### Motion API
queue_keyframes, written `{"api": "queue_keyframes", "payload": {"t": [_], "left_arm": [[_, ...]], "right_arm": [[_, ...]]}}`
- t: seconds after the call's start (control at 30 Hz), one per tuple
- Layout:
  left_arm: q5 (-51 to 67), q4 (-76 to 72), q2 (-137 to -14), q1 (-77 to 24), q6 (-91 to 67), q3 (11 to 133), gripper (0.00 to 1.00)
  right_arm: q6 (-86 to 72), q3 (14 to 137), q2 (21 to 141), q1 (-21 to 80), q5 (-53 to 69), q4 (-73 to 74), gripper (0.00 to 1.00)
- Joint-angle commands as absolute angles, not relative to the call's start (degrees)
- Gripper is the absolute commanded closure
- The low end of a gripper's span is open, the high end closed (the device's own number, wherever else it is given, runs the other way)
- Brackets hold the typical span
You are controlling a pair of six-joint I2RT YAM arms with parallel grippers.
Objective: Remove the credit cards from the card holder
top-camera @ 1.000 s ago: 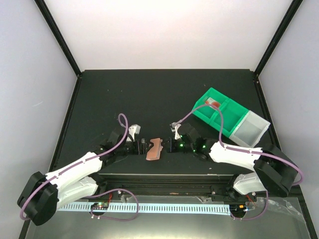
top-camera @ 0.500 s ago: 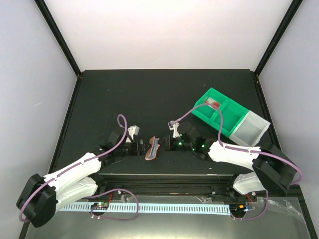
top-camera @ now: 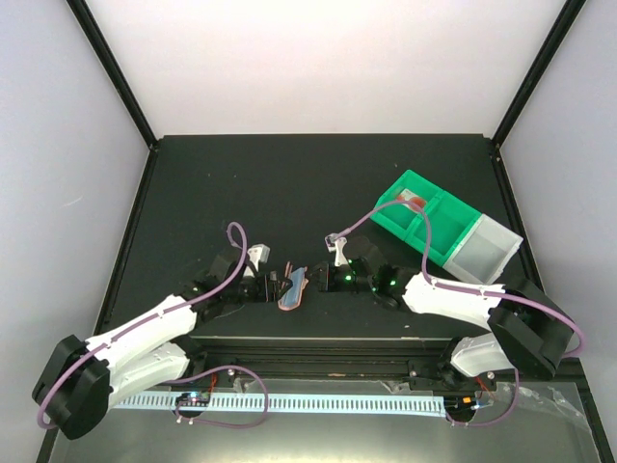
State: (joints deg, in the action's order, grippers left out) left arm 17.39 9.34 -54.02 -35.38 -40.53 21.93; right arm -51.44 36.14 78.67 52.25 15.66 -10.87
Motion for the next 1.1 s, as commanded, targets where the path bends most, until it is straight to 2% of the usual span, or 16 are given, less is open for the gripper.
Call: {"api": "queue_keyframes", "payload": {"t": [0.0, 0.07, 0.3, 0.47, 0.53, 0.7, 0.77, 0.93, 1.07], "left_arm": [[17.48, 8.31, -55.78, -35.45, -39.14, 21.71, 0.37], [17.37, 8.22, -56.30, -35.47, -38.89, 21.64, 0.39], [15.85, 7.85, -56.96, -35.45, -38.61, 20.75, 0.59], [16.33, 7.23, -58.25, -35.49, -37.88, 20.93, 0.91], [16.55, 6.69, -59.13, -35.51, -37.74, 21.12, 0.98], [18.68, 4.18, -60.64, -35.47, -37.99, 21.28, 0.98], [19.56, 3.13, -61.24, -35.47, -38.17, 21.12, 0.98], [20.42, 1.56, -62.69, -35.45, -39.82, 20.34, 0.98], [22.02, -4.06, -63.60, -35.51, -44.56, 17.89, 0.98]], "right_arm": [[-51.93, 37.26, 77.60, 52.04, 15.80, -13.59, 0.99], [-52.09, 37.34, 77.61, 52.07, 15.98, -13.73, 0.99], [-50.91, 36.13, 76.37, 52.03, 12.67, -9.67, 0.99], [-49.05, 33.46, 73.05, 51.94, 5.76, -2.31, 0.99], [-48.61, 31.88, 71.35, 51.81, 3.00, -0.77, 0.99], [-46.86, 30.26, 68.87, 51.48, -0.41, 2.66, 0.97], [-46.95, 30.83, 69.35, 51.36, -2.88, 6.22, 0.86], [-47.00, 33.01, 68.32, 51.41, -2.64, 11.80, 0.69], [-49.14, 33.13, 67.70, 51.43, 2.78, 8.60, 0.59]]}}
